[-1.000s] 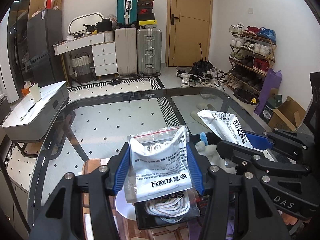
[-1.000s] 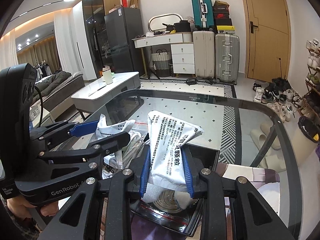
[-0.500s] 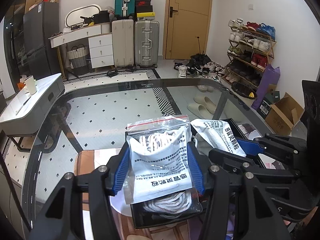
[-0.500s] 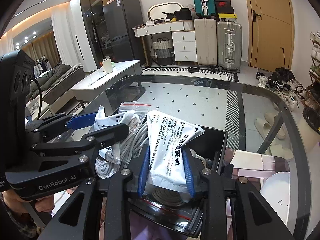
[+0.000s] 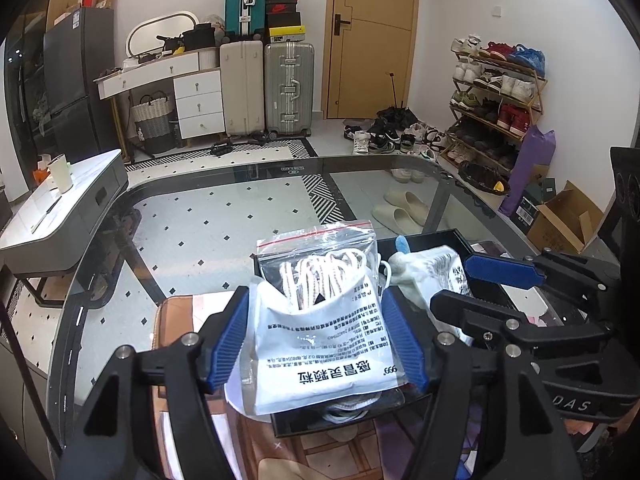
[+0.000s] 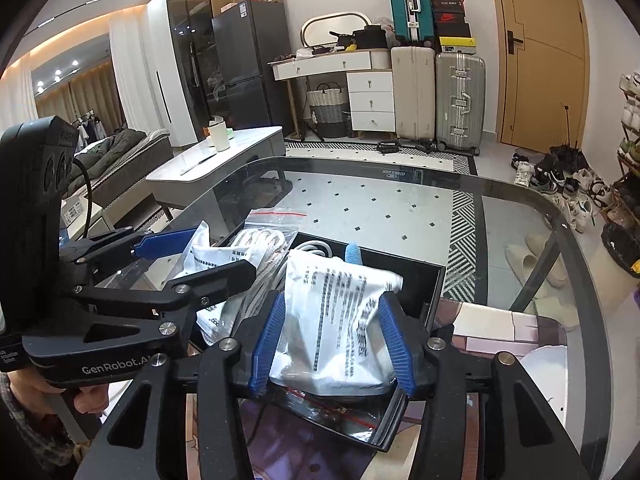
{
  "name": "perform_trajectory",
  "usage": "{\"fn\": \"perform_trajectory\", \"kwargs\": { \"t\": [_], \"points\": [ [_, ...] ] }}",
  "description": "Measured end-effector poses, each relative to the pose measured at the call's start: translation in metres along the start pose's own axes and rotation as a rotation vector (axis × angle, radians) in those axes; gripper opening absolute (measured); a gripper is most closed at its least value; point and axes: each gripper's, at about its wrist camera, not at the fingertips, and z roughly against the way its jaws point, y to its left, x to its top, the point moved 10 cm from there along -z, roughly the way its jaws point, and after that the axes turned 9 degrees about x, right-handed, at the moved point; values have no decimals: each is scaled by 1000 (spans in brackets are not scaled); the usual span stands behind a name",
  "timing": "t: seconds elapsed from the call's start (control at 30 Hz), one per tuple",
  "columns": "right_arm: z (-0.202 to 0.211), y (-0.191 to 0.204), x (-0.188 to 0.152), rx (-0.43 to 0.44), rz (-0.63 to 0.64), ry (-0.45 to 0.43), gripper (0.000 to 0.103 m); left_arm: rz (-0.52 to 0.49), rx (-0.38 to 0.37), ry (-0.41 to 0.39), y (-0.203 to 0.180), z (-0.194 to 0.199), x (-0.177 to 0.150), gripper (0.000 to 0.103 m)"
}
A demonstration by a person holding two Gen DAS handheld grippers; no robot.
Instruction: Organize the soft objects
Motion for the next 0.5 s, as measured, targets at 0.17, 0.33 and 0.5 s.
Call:
{"fn": "perform_trajectory", "kwargs": {
  "t": [0.17, 0.33, 0.5],
  "points": [
    [12, -1, 1, -8, -3, -30, 61, 10, -10, -31, 2, 10, 2, 77],
    [23, -4, 2, -11, 1, -73, 73, 3, -11, -46, 3, 16, 0, 87],
    [33, -7, 4, -21, -1, -102, 83, 6, -13, -60, 7, 22, 0, 92]
  ]
}}
